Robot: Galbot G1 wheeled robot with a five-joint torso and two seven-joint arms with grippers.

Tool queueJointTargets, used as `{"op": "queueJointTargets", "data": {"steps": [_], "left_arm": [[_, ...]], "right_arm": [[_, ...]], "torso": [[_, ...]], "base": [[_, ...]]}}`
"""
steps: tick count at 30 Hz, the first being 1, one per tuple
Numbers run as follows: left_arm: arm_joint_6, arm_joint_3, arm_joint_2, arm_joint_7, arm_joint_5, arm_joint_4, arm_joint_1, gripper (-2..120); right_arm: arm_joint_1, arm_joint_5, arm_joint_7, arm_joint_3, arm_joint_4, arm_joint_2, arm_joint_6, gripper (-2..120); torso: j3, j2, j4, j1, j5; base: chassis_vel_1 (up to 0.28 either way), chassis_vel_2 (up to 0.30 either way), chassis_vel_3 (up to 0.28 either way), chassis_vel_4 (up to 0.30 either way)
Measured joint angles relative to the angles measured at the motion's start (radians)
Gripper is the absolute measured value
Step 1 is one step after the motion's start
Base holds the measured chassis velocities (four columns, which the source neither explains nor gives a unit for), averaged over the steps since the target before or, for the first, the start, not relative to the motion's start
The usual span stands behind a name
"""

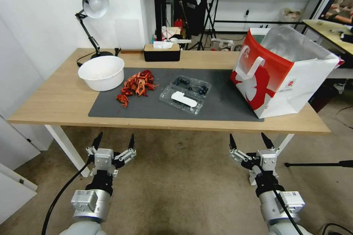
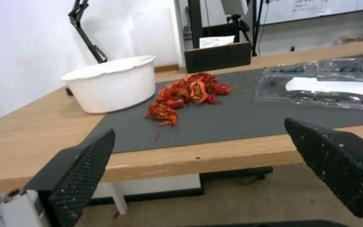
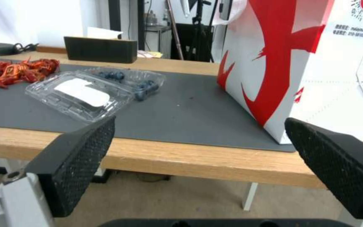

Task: Close the takeout container lid, then place the container into the takeout bag.

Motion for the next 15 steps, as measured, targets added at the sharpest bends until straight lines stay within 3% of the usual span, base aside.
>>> {"op": "queueJointTargets", "data": {"steps": [15], "left_arm": [[0.000, 0.000, 0.000, 0.000, 0.000, 0.000, 0.000, 100]], "right_arm": [[0.000, 0.000, 0.000, 0.000, 0.000, 0.000, 0.000, 100]], "torso": [[0.000, 0.000, 0.0000, 0.000, 0.0000]], "base": [[0.000, 0.000, 0.000, 0.000]]}}
